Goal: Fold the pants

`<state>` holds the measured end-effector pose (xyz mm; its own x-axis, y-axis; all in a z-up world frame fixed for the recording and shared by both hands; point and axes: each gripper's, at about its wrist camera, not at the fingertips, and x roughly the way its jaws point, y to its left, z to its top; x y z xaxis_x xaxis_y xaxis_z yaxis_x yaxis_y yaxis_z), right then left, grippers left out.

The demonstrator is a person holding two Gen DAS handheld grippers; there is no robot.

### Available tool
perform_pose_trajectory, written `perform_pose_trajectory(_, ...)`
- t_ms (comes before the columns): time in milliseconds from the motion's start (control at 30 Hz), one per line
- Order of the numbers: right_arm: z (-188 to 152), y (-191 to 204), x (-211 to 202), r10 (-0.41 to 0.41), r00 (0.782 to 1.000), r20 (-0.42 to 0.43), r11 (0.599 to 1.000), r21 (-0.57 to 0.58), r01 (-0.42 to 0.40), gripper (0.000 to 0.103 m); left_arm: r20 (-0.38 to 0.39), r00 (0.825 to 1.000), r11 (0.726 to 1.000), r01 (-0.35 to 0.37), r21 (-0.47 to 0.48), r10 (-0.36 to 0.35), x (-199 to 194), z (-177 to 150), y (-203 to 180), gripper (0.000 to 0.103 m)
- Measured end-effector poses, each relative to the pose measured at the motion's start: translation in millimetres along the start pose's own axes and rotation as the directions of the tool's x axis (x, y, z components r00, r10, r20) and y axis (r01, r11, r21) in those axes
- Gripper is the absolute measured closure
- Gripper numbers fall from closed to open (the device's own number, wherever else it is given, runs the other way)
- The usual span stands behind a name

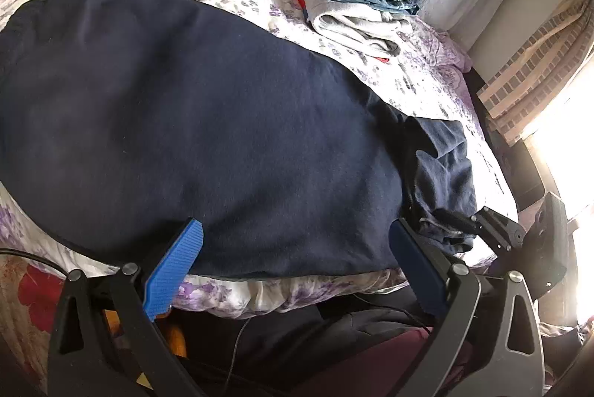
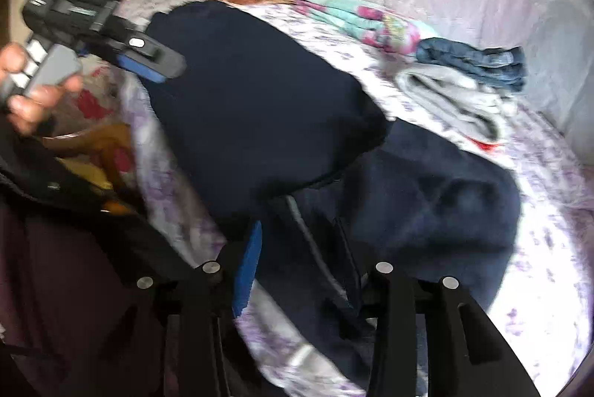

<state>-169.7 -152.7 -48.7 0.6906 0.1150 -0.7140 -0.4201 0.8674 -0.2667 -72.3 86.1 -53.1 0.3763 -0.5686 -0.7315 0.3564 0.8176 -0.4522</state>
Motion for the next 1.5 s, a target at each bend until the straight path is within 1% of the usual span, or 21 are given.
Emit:
perform_pose_trajectory(33, 0.0, -6.9, 2.6, -0.043, 0.999, -0.012, 0.999, 0.023, 0.044, 0.062, 0.0, 1.0, 1.0, 0.0, -0.001, 0.0, 0.6, 0.0, -0.3, 0.005)
perform_pose_trajectory(133, -3.3, -12.7, 11.1, -0.033, 0.999, -0.039, 0.998, 0.046, 0.035, 0.056, 0.0, 1.0, 1.0, -0.004, 0.002, 0.004, 0.3, 0.1, -0.7, 0.005)
perform_pose_trajectory(167, -3.5, -8.5, 13.4, -0.043, 0.998, -0.044, 0.999, 0.019, 0.043, 0.056, 0.0, 1.0, 1.0, -0.005, 0.003, 0.005, 0.4, 0.1, -0.8, 0.005)
perform_pose_trajectory(200, -2.6, -7.4, 14.3, -0.042, 0.998, -0.046, 0.999, 0.013, 0.042, 0.064, 0.0, 1.0, 1.0, -0.004, 0.002, 0.004, 0.0, -0.2, -0.6, 0.005)
perform_pose_trajectory(300, 2.2, -26.8, 8.3, 0.044, 0.999, -0.009, 0.989, 0.141, -0.043, 0.086, 0.001, 1.0, 1.0, 0.0, 0.0, 0.0, -0.3, -0.6, -0.6, 0.005)
perform_pose_trajectory(367, 4.3, -50.7, -1.7, 0.122, 0.991, 0.057, 0.953, 0.271, -0.133, 0.088, 0.002, 1.0, 1.0, 0.006, 0.001, -0.006, -1.1, -1.5, 0.0, 0.005)
perform_pose_trajectory(467, 9.3, -77.8, -17.0, 0.21, 0.961, 0.177, 0.881, 0.391, -0.265, 0.088, 0.004, 1.0, 1.0, 0.014, -0.003, -0.014, -1.5, -2.3, 1.5, 0.005)
perform_pose_trajectory(533, 20.3, -85.0, -25.4, 0.224, 0.945, 0.239, 0.86, 0.408, -0.307, 0.088, 0.003, 1.0, 1.0, 0.013, -0.003, -0.013, -1.2, -2.6, 1.5, 0.005)
perform_pose_trajectory(667, 56.7, -58.5, -24.8, 0.262, 0.92, 0.292, 0.883, 0.313, -0.351, 0.088, 0.013, 1.0, 1.0, 0.02, -0.016, -0.02, -5.2, -1.7, 3.6, 0.005)
perform_pose_trajectory(700, 60.2, -49.3, -16.9, 0.283, 0.917, 0.279, 0.885, 0.294, -0.362, 0.088, 0.021, 1.0, 1.0, 0.019, -0.025, -0.019, -7.6, -1.7, 5.6, 0.005)
perform_pose_trajectory(833, 50.4, 1.0, 57.0, 0.333, 0.939, 0.09, 0.91, 0.23, -0.344, 0.086, 0.035, 0.999, 0.998, 0.016, -0.055, -0.014, -14.8, -3.7, 14.3, 0.005)
perform_pose_trajectory(867, 42.6, 7.2, 60.4, 0.322, 0.939, 0.12, 0.917, 0.207, -0.341, 0.082, 0.035, 0.999, 0.998, 0.015, -0.055, -0.013, -15.8, -4.2, 14.9, 0.005)
perform_pose_trajectory(933, 44.0, 7.8, 52.1, 0.33, 0.936, 0.125, 0.921, 0.177, -0.348, 0.068, 0.035, 0.999, 0.999, 0.005, -0.047, -0.003, -17.0, -4.8, 14.5, 0.005)
perform_pose_trajectory(967, 45.3, 9.8, 45.7, 0.332, 0.936, 0.121, 0.919, 0.185, -0.349, 0.049, 0.033, 0.999, 0.999, 0.001, -0.044, 0.0, -16.7, -5.2, 14.4, 0.005)
perform_pose_trajectory(1000, 47.2, 7.6, 38.0, 0.319, 0.94, 0.121, 0.921, 0.192, -0.338, 0.039, 0.03, 1.0, 0.999, -0.002, -0.042, 0.003, -16.0, -5.1, 14.2, 0.005)
perform_pose_trajectory(1133, 62.6, -1.6, -14.3, 0.278, 0.942, 0.187, 0.939, 0.154, -0.307, 0.04, 0.027, 0.999, 1.0, -0.017, -0.025, 0.018, -13.1, -3.3, 12.3, 0.005)
perform_pose_trajectory(1233, 75.0, -21.2, -31.7, 0.214, 0.956, 0.199, 0.956, 0.16, -0.247, 0.04, 0.028, 0.999, 1.0, -0.019, -0.024, 0.019, -12.5, -3.3, 13.6, 0.005)
perform_pose_trajectory(1267, 80.1, -32.6, -33.0, 0.192, 0.962, 0.192, 0.958, 0.178, -0.227, 0.044, 0.028, 0.999, 1.0, -0.018, -0.025, 0.018, -12.6, -3.0, 14.1, 0.005)
perform_pose_trajectory(1333, 89.9, -47.4, -18.2, 0.219, 0.967, 0.127, 0.948, 0.209, -0.242, 0.059, 0.028, 0.999, 0.999, -0.016, -0.029, 0.017, -12.3, -2.9, 14.1, 0.005)
perform_pose_trajectory(1433, 106.2, -68.8, 53.7, 0.197, 0.976, -0.095, 0.958, 0.231, -0.171, 0.081, 0.031, 0.999, 0.999, -0.019, -0.031, 0.02, -12.4, -3.7, 13.9, 0.005)
perform_pose_trajectory(1500, 105.7, -80.9, 99.5, 0.213, 0.959, -0.188, 0.938, 0.314, -0.147, 0.087, 0.034, 0.999, 0.999, -0.024, -0.033, 0.025, -12.1, -4.2, 13.6, 0.005)
